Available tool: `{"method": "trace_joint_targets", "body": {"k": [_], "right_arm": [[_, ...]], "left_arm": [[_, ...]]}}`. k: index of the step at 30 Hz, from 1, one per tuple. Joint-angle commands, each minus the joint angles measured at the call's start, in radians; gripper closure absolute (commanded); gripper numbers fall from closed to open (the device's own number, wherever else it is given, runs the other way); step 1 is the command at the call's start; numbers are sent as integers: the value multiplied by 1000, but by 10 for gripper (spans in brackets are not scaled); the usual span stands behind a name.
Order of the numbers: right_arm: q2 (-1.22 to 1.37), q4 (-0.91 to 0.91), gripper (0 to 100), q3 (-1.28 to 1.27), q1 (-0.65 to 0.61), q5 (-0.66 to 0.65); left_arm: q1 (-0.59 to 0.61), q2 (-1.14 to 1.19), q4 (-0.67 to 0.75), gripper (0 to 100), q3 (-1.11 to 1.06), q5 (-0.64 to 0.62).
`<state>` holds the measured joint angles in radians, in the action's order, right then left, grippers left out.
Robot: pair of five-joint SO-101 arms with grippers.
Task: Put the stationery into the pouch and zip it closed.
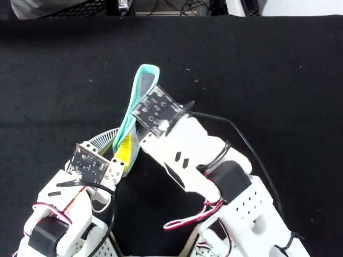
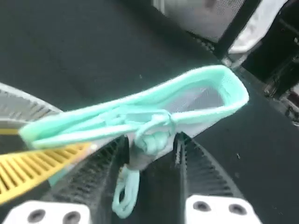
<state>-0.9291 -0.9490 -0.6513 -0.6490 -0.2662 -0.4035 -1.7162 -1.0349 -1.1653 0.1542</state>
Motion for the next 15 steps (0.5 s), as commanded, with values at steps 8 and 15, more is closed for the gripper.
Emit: {"method": "trace_joint_targets", "body": {"k": [8,15], "right_arm": [[4,77,829,33,-9,8],[7,77,990,101,-8,-17]], "left_arm": [[4,2,8,971,-2,2],[4,2,6,971,-2,2]]}}
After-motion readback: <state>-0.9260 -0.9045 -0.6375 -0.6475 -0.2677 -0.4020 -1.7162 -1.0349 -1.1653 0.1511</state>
